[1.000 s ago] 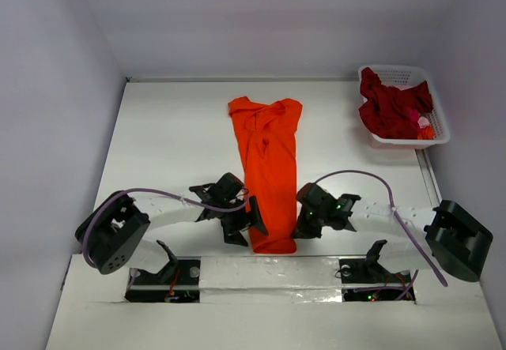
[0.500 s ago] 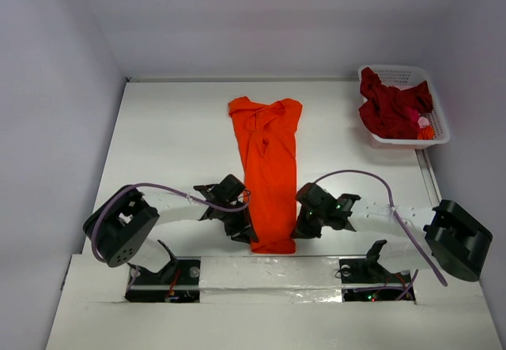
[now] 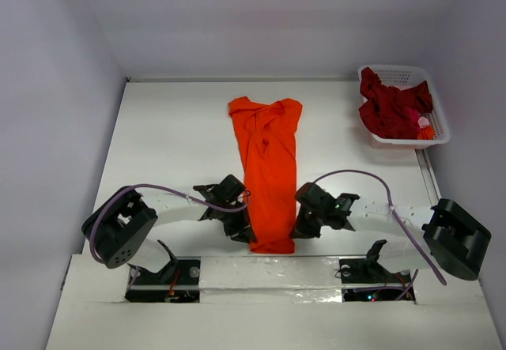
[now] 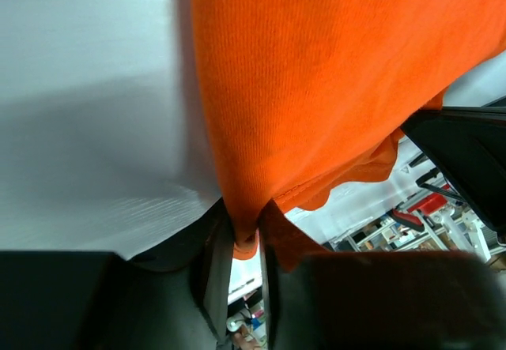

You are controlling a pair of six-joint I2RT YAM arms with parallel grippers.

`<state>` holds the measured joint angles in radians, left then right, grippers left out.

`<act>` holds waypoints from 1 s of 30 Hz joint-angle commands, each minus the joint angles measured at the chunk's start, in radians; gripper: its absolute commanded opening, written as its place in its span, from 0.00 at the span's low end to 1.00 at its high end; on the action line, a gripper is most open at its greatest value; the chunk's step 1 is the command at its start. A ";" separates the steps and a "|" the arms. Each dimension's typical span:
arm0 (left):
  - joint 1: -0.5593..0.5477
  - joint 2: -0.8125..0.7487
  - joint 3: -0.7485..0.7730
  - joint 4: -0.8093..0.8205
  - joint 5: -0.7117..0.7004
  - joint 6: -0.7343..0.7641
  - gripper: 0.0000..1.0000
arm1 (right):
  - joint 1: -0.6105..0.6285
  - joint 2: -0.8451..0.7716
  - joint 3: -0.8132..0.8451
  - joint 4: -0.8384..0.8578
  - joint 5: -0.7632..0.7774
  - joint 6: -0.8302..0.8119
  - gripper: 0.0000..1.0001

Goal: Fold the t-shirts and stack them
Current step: Grab the bottom of the folded rectangular tshirt with both arms, then fold the folded rectangular tshirt in 1/3 of the way

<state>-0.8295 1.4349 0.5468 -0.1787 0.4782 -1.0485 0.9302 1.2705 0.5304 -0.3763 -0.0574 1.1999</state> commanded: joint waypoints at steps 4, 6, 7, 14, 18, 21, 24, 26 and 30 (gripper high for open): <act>-0.002 0.007 -0.008 -0.074 -0.072 0.024 0.01 | -0.004 0.016 0.017 0.005 0.016 -0.019 0.00; -0.002 0.009 -0.007 -0.077 -0.072 0.024 0.00 | -0.004 0.017 0.017 0.010 0.014 -0.019 0.00; -0.002 0.009 -0.007 -0.079 -0.072 0.022 0.00 | -0.004 0.017 0.017 0.008 0.014 -0.019 0.00; -0.002 -0.005 0.005 -0.096 -0.076 0.025 0.00 | -0.004 0.010 0.025 -0.012 0.025 -0.020 0.00; -0.002 -0.031 0.054 -0.148 -0.089 0.025 0.00 | -0.004 -0.043 0.077 -0.110 0.097 -0.031 0.00; -0.002 -0.036 0.096 -0.171 -0.096 0.031 0.00 | -0.004 -0.085 0.108 -0.133 0.103 -0.025 0.00; -0.002 -0.021 0.133 -0.185 -0.099 0.041 0.00 | -0.004 -0.085 0.135 -0.148 0.113 -0.028 0.00; -0.002 0.001 0.151 -0.191 -0.101 0.048 0.00 | -0.004 -0.065 0.149 -0.156 0.114 -0.042 0.00; 0.016 0.025 0.188 -0.202 -0.102 0.070 0.00 | -0.014 -0.039 0.161 -0.153 0.106 -0.059 0.00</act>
<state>-0.8276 1.4471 0.6926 -0.3359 0.3981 -1.0107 0.9272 1.2133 0.6525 -0.4965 0.0193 1.1664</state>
